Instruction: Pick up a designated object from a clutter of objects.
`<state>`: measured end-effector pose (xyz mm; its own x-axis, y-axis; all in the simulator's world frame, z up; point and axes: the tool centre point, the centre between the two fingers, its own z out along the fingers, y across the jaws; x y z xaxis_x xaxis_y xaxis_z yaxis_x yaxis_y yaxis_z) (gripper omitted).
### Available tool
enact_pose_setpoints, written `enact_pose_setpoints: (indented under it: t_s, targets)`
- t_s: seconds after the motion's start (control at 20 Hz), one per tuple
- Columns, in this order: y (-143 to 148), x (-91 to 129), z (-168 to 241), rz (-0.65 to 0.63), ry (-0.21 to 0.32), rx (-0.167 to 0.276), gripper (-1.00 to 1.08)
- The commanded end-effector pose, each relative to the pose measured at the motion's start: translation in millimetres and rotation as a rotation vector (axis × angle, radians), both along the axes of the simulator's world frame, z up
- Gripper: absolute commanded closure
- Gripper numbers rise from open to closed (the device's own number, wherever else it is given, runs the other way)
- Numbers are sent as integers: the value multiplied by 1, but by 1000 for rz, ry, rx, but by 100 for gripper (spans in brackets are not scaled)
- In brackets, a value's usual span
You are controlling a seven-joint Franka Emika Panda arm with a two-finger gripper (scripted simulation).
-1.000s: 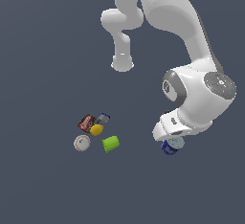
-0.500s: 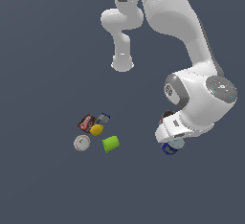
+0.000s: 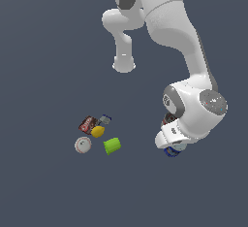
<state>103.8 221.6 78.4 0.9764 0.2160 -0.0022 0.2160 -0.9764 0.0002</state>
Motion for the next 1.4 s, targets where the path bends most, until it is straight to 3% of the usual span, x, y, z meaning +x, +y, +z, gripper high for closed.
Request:
enact_pose_setpoints:
  t_s: [0.0, 0.15, 0.2, 0.9, 1.35]
  targets:
    - [0, 1, -5, 0, -2, 0, -92]
    - [1, 2, -5, 0, -2, 0, -92]
    - [1, 2, -5, 0, -2, 0, 108]
    - [-2, 0, -2, 0, 0, 0, 108]
    - [-30, -10, 25, 0, 0, 0, 108]
